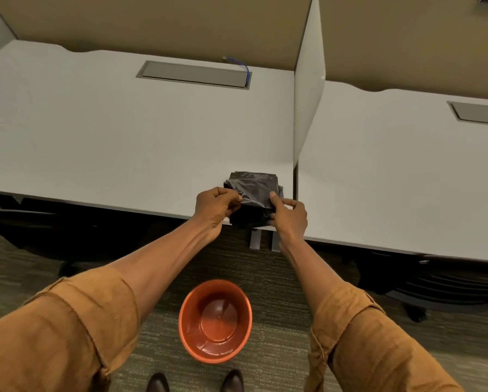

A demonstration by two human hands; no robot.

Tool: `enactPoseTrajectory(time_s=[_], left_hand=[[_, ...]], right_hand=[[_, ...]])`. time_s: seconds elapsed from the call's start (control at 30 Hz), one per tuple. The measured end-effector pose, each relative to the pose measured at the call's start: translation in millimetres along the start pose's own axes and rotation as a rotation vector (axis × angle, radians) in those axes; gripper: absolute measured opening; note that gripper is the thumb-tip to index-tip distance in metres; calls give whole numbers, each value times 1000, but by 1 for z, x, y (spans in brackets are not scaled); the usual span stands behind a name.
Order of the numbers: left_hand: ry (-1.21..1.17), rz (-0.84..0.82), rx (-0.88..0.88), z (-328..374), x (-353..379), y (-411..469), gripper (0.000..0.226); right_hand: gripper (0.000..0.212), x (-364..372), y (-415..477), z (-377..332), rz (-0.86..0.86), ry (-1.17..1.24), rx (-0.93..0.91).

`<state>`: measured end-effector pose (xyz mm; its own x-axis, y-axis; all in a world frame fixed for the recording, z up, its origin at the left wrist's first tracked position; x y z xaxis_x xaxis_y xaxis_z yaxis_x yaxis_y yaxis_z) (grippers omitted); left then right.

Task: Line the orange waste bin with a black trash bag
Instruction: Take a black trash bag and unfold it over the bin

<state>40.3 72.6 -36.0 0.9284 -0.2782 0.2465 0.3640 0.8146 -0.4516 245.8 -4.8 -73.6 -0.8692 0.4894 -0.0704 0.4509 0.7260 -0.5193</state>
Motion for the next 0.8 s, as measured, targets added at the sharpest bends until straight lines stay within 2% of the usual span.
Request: enactPoseTrajectory(time_s=[0.1, 0.2, 0.3, 0.33, 0.4, 0.43, 0.53, 0.57, 0.63, 0.7, 0.8], left_hand=[[-64, -95, 7, 7, 4, -20, 31], [-49, -177, 19, 9, -2, -48, 47], [19, -208, 14, 3, -19, -84, 49], [7, -208, 8, -2, -26, -96, 46], [-66, -195, -31, -9, -40, -127, 18], [-123, -204, -60, -14, -46, -143, 13], [-231, -201, -209, -38, -66, -184, 88], [-259, -190, -240, -43, -75, -197, 102], [-348, -196, -252, -46, -87, -222, 112], [-446, -202, -239, -39, -98, -244, 102], [-500, -167, -183, -22, -116, -267, 57]], right_hand=[[63, 15, -16, 4, -136, 287, 33], [54, 31, -41, 2, -220, 403, 36], [52, 45, -74, 5, -277, 402, 59], [56, 48, -86, 6, -277, 363, 60], [61, 54, -108, 4, -294, 319, 30], [60, 59, -121, 4, -317, 329, 8], [58, 75, -162, 6, -421, 340, -28], [58, 80, -178, 8, -463, 328, -38], [58, 87, -206, 13, -543, 282, -53], [59, 93, -231, 18, -627, 227, -76], [58, 104, -265, 30, -760, 164, -92]])
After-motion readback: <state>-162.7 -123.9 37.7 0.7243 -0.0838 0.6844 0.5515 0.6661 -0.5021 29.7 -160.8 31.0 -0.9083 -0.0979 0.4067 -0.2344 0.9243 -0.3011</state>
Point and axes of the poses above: each hand's wrist, its own y-axis towards the middle knuckle, its own x-axis out of the palm, z = x × y, the point moved 8 cm from there along y, towards the middle knuckle, and after that the axes turned 14 degrees about -z, right-handed, at the moved point
